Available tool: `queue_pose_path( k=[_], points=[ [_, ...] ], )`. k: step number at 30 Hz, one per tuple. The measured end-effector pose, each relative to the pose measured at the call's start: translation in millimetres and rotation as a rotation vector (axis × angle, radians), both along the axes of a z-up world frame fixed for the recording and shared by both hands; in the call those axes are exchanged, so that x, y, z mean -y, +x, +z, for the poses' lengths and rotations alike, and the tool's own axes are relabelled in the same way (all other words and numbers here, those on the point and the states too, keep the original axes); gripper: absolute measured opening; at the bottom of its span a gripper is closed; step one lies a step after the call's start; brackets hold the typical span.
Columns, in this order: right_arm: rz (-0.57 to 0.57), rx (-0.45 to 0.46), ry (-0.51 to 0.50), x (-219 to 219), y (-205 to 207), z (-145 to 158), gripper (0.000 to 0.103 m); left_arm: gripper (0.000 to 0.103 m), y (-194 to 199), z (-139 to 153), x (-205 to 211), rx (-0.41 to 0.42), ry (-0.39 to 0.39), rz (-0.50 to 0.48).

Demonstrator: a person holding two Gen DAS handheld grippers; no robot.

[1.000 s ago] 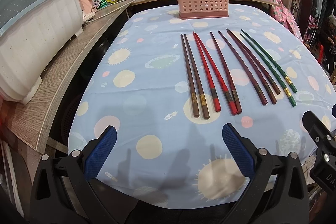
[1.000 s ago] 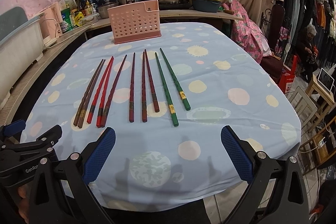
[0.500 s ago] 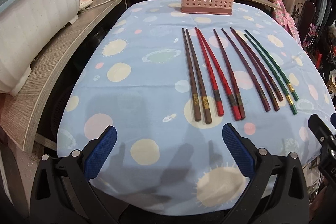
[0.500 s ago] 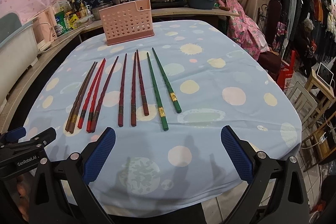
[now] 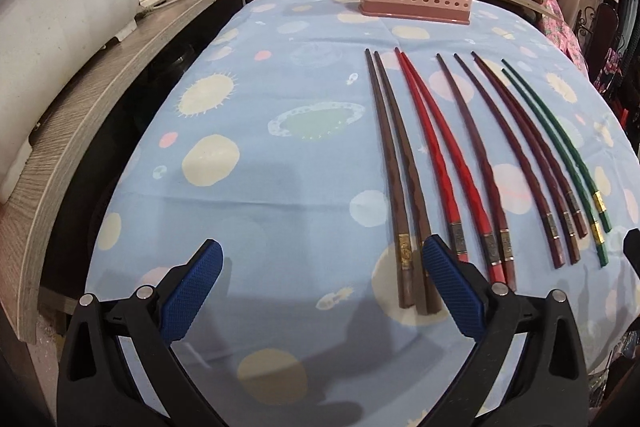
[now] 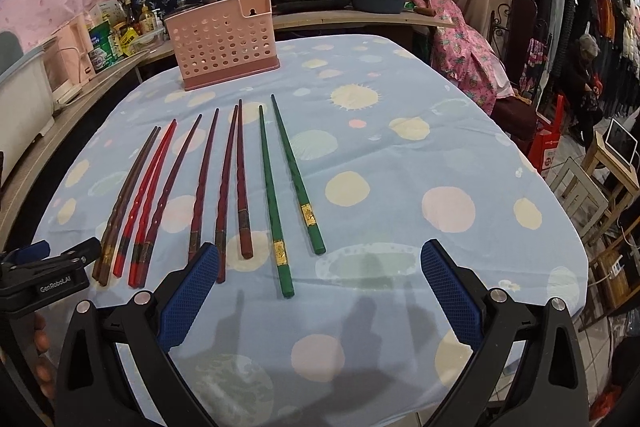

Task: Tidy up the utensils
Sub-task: 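Grasp a brown chopstick with the left tool while the right tool grasps a green chopstick, then lift both chopsticks into the pink basket and open both tools to release them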

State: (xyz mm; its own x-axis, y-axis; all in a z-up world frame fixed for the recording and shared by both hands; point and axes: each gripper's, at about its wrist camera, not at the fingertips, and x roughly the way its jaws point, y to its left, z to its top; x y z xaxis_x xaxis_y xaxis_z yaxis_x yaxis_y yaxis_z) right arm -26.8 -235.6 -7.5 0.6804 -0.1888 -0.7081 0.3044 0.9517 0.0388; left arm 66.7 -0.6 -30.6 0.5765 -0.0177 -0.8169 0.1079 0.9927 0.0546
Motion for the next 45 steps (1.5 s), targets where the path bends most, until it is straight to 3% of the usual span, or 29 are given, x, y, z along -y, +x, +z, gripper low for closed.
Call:
queue_pose_path(
  k=[7, 10, 16, 21, 29, 32, 38, 45],
  points=[
    [0.004, -0.004, -0.002, 6, 16, -4, 0.096, 0.092, 7, -8, -7, -0.025, -0.017, 0.007],
    [0.004, -0.005, 0.0, 12, 23, -5, 0.093, 0.082, 10, -7, -10, -0.027, -0.033, 0.009],
    [0.005, -0.017, 0.055, 27, 41, -13, 0.07, 0.056, 13, -2, -10, -0.034, -0.07, -0.006],
    [0.044, -0.046, 0.058, 25, 53, -22, 0.04, 0.033, 12, 1, -6, -0.038, -0.088, -0.024],
    [0.082, -0.064, 0.04, 17, 55, -27, 0.019, 0.009, 14, 1, -8, -0.052, -0.126, -0.04],
    [0.099, -0.065, 0.032, 16, 54, -28, 0.01, 0.008, 13, 1, -6, -0.059, -0.142, -0.061],
    [0.121, -0.063, 0.044, 15, 51, -19, 0.007, 0.007, 16, 6, -12, -0.094, -0.208, -0.072],
    [0.131, 0.017, 0.058, 21, 49, 22, 0.007, 0.007, 21, 45, -25, -0.036, -0.255, -0.066]
  ],
)
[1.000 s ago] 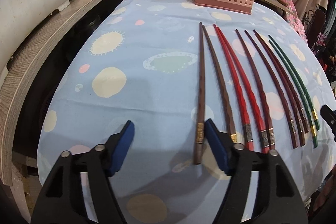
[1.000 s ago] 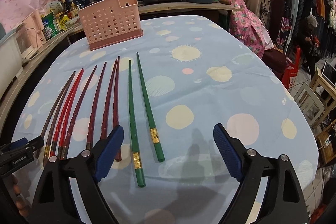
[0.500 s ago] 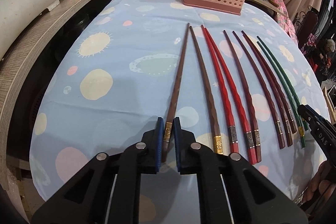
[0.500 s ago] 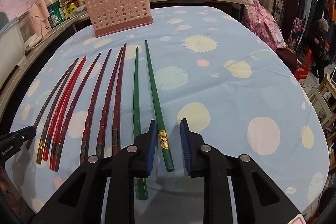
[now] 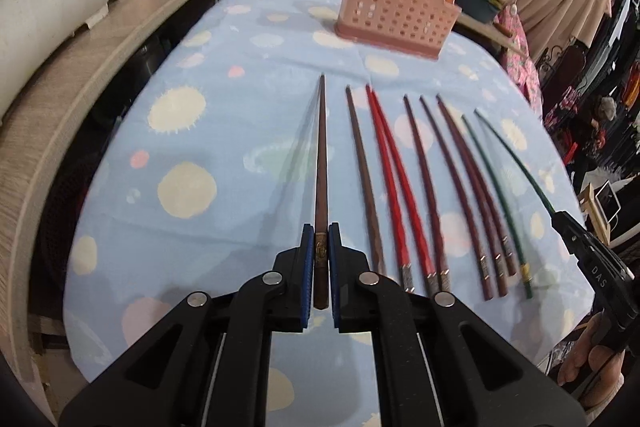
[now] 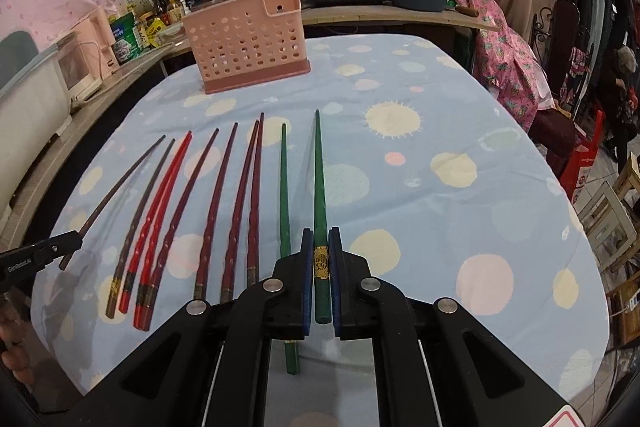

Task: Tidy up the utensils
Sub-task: 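Lift both chopsticks into the pink basket and open both tools to release them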

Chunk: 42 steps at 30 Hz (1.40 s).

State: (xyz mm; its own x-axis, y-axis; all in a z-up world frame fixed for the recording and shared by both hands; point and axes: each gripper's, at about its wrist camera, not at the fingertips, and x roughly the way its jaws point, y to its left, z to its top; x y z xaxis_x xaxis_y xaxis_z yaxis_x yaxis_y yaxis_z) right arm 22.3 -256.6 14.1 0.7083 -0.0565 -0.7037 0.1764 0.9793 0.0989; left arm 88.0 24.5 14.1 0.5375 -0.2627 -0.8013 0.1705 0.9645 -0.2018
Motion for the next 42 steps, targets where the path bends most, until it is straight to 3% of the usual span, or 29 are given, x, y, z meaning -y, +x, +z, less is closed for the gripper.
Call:
queue_pose_path(
  k=[9, 21, 28, 33, 42],
  points=[
    [0.001, 0.168, 0.008, 21, 33, 81, 0.007, 0.007, 39, 84, -9, 0.158, -0.054, 0.023],
    [0.024, 0.327, 0.076, 45, 127, 177, 0.007, 0.007, 134, 193, 10, 0.323, -0.128, 0.032],
    [0.024, 0.437, 0.112, 51, 185, 227, 0.007, 0.007, 175, 257, 37, 0.473, -0.157, 0.031],
    [0.01, 0.479, 0.137, 57, 226, 240, 0.007, 0.007, 210, 268, 54, 0.537, -0.145, 0.07],
    [0.016, 0.423, 0.182, 65, 280, 216, 0.007, 0.007, 262, 237, 63, 0.493, -0.127, 0.1]
  ],
)
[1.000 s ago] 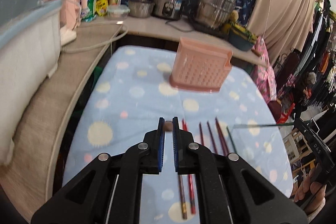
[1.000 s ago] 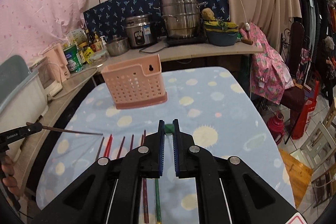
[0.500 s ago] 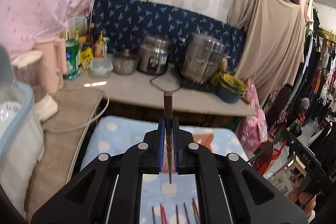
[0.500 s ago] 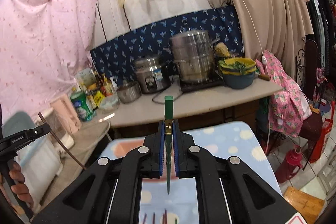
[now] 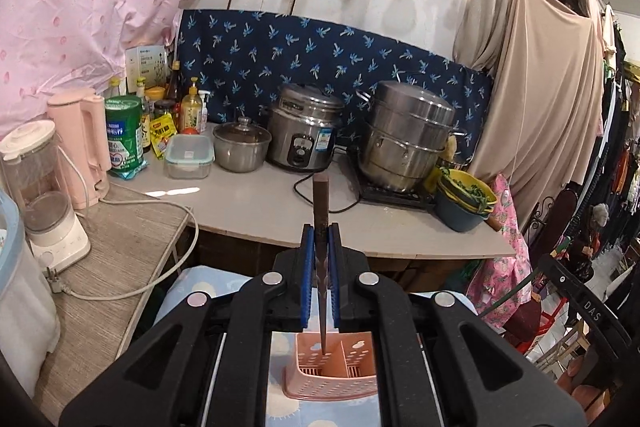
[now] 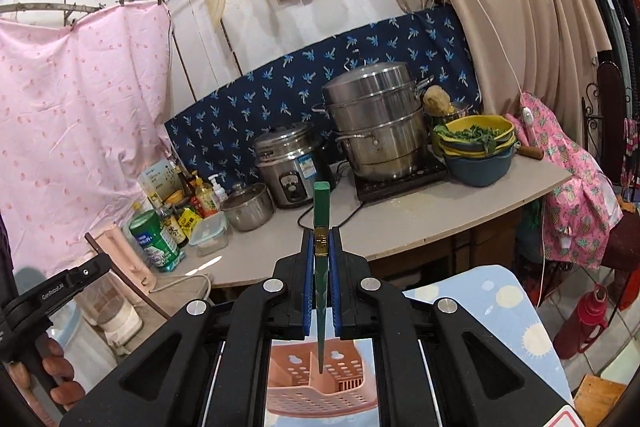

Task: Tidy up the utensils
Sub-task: 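Lift both chopsticks into the pink basket and open both tools to release them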

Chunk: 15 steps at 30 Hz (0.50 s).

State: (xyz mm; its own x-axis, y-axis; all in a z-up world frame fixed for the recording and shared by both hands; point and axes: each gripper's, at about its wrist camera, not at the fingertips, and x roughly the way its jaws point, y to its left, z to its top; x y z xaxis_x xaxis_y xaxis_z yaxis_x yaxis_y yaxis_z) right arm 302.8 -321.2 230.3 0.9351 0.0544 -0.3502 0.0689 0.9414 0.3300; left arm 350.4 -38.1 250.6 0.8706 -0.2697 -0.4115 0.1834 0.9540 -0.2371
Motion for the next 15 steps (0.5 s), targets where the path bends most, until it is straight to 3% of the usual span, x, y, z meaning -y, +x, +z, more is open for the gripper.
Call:
queue_pose_path(
  k=[11, 12, 15],
  points=[
    [0.002, -0.123, -0.012, -6, 21, -67, 0.01, 0.007, 19, -55, -14, -0.102, -0.001, 0.006],
    [-0.005, -0.122, -0.013, -6, 18, -67, 0.017, 0.009, 19, -59, -16, -0.107, -0.003, 0.004],
    [-0.021, -0.101, -0.019, -6, 6, -64, 0.023, 0.022, 11, -61, -21, -0.102, -0.005, 0.004]
  ],
)
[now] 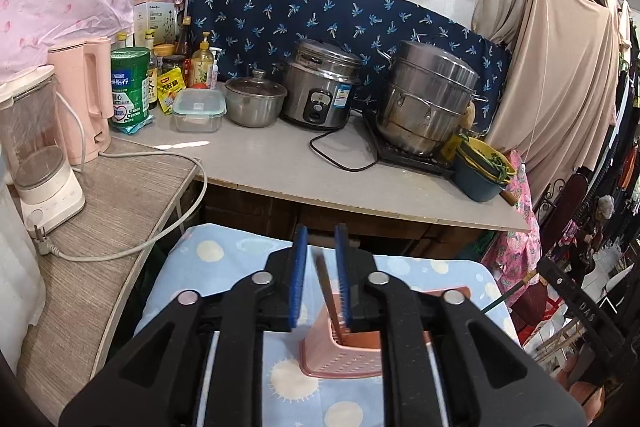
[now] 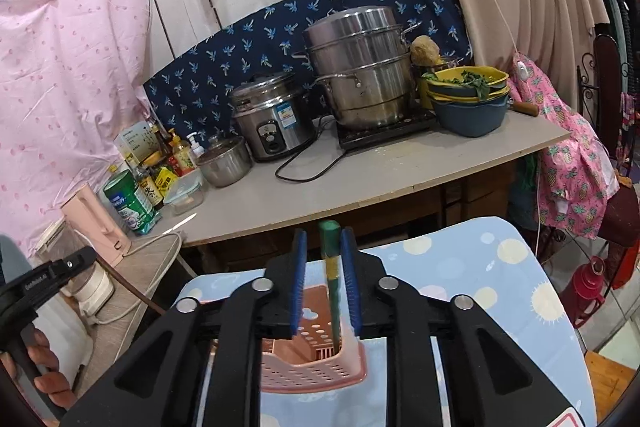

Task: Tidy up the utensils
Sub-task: 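Lift both chopsticks into the pink basket and open both tools to release them, then grasp the second brown chopstick with the left tool while the right grasps the green one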

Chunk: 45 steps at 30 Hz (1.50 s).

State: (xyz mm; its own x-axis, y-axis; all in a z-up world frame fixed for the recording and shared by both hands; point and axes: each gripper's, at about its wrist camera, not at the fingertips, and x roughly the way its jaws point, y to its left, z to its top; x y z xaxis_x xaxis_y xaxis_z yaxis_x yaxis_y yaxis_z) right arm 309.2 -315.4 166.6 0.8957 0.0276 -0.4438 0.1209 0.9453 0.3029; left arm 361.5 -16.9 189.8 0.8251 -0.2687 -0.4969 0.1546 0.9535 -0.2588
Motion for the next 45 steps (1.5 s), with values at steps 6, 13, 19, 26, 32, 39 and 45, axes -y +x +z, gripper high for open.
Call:
queue_pose_path(
  k=[6, 13, 19, 26, 32, 39, 45],
  points=[
    [-0.02, 0.049, -0.019, 1, -39, 16, 0.037, 0.053, -31, 11, -9, 0.052, -0.002, 0.029],
    [-0.019, 0.056, -0.03, -2, -106, 14, 0.05, 0.059, -86, 10, -18, 0.059, 0.041, 0.035],
    [-0.022, 0.003, -0.106, -14, -168, -11, 0.051, 0.059, -138, -19, -28, 0.019, 0.086, 0.021],
    [-0.009, -0.109, -0.136, -26, -229, -59, 0.051, 0.059, -190, -73, -37, -0.068, 0.156, 0.023],
    [0.007, -0.202, -0.121, -37, -265, -101, 0.051, 0.059, -221, -111, -41, -0.145, 0.154, 0.012],
    [0.024, -0.273, -0.139, -56, -293, -139, 0.051, 0.059, -248, -138, -34, -0.189, 0.168, -0.015],
    [0.038, -0.313, -0.126, -63, -307, -159, 0.051, 0.059, -265, -151, -29, -0.208, 0.191, -0.029]
  ],
)
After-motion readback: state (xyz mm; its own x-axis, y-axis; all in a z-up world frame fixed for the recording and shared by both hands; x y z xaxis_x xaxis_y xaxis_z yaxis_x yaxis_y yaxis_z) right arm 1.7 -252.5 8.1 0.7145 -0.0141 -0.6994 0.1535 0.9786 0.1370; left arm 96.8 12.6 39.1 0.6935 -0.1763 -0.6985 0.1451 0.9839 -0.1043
